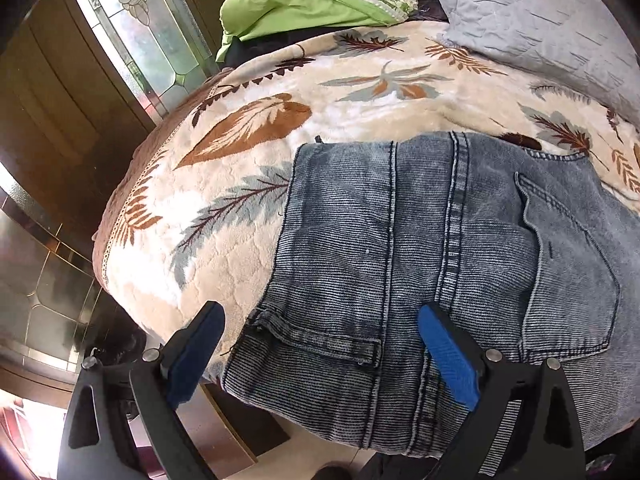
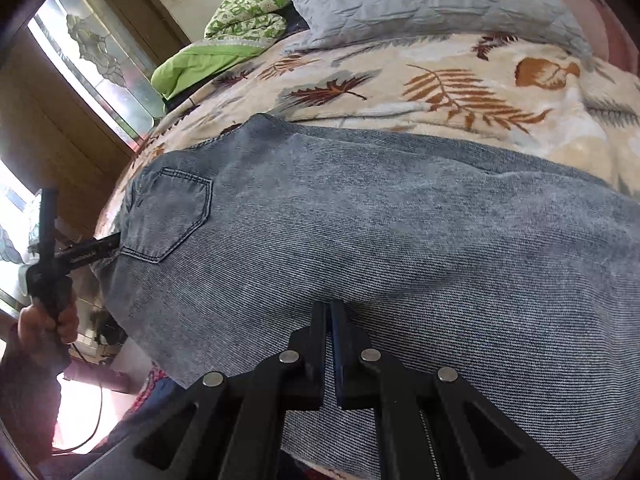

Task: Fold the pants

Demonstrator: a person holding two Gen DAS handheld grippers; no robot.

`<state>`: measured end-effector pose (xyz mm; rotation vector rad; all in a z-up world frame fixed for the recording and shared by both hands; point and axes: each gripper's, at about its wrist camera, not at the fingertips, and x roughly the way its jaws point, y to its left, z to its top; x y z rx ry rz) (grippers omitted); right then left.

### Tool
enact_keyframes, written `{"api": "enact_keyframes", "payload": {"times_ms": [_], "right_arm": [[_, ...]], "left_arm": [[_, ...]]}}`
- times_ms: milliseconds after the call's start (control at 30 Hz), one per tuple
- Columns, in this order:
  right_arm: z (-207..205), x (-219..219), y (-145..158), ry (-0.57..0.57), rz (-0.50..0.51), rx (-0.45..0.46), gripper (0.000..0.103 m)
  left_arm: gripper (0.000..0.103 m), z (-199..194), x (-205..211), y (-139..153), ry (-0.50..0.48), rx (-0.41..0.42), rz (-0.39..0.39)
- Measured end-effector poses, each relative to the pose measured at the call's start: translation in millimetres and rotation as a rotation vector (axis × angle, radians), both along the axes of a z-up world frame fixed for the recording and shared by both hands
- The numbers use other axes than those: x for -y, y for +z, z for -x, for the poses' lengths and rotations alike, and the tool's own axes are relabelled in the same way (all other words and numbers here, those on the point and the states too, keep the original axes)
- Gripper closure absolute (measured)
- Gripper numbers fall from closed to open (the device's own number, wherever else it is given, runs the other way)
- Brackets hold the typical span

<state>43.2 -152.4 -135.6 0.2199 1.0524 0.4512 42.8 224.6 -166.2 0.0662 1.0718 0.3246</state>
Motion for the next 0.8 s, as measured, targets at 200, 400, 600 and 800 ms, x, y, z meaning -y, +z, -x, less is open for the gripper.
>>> {"api": "enact_keyframes", "payload": {"times_ms": [200,400,600,800], "right_arm": [[2.2,58.6,13.1,-0.145,-0.156,0.017,0.097],[21.4,144.5,25.5,-0.433,-0.263,0.084,0.098],[38.7,193.4,40.1,-0.608,-0.325,0.16,0.098],[41.8,202.5,40.4,-0.619,-0.364,0.171,0.098]], "left_arm": [[0.006,10.0,30.2,43.4,-0.063,0.12,-0.019],[0.006,12.2,106.7,63.5,-0.284,0.153,0.023],[0.006,8.5,177.2,42.2,-0.43,0.056,0.07],[0.006,5.2,223.6,20.7,-0.526,-0.035,0.063]]}}
